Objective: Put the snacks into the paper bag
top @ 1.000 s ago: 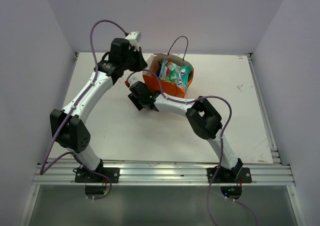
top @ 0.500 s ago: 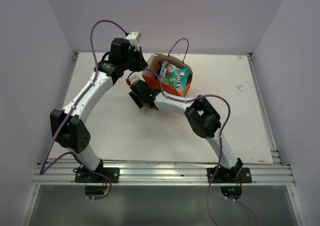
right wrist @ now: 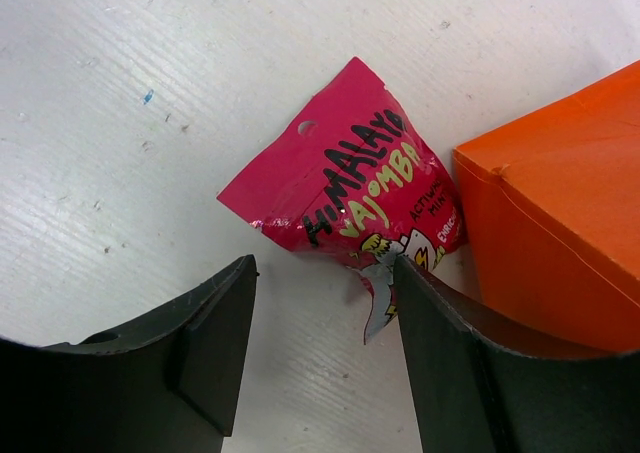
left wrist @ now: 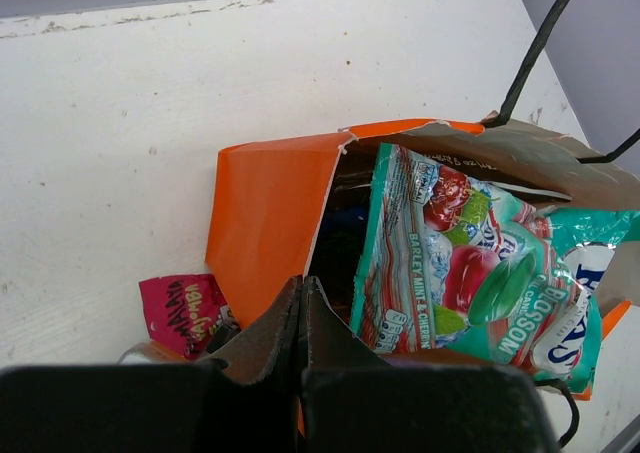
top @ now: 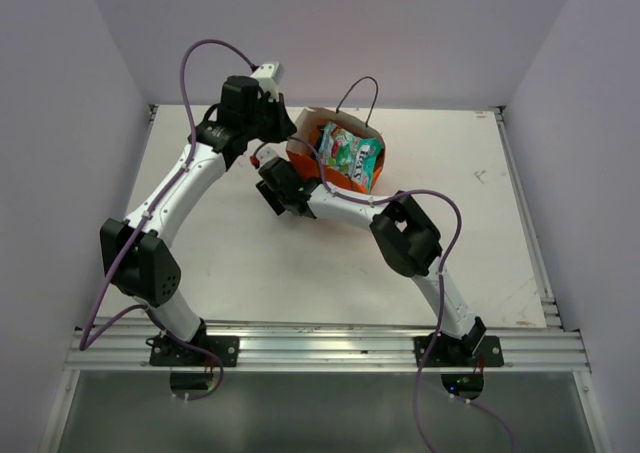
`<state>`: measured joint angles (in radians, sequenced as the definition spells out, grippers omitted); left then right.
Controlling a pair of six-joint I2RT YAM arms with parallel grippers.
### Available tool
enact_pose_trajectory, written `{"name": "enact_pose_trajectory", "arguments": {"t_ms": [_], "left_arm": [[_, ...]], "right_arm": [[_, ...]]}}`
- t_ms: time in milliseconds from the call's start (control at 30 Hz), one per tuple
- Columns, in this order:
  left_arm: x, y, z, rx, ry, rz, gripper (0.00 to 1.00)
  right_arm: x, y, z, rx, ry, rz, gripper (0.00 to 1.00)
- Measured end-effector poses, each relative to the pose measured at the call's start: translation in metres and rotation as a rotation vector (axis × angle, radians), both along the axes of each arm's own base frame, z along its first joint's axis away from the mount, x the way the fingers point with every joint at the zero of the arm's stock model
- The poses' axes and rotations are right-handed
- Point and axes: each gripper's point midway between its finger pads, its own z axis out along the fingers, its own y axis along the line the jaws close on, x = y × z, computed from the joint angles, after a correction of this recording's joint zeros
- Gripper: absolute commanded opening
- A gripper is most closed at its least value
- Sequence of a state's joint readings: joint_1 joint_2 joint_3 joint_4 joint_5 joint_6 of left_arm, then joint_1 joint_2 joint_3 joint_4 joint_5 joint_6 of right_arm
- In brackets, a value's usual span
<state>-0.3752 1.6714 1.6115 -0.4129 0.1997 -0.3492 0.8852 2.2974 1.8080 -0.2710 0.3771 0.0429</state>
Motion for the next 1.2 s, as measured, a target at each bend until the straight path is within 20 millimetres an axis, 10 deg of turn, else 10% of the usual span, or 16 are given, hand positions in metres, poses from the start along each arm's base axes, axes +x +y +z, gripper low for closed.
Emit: {"name": "enact_pose_trajectory", "arguments": {"t_ms": [767, 1200], "left_arm": [[0.005, -0.001, 0.001, -0.005, -0.014, 0.000, 0.00], [0.007, -0.001, 0.000, -0.005, -0.017, 0.005, 0.00]], "right_arm": [[0.026, -0.008, -0.006, -0.001, -0.012, -0.029, 0.66], [0.026, -0.003, -0.017, 0.047, 0.047, -0.009, 0.44]]}}
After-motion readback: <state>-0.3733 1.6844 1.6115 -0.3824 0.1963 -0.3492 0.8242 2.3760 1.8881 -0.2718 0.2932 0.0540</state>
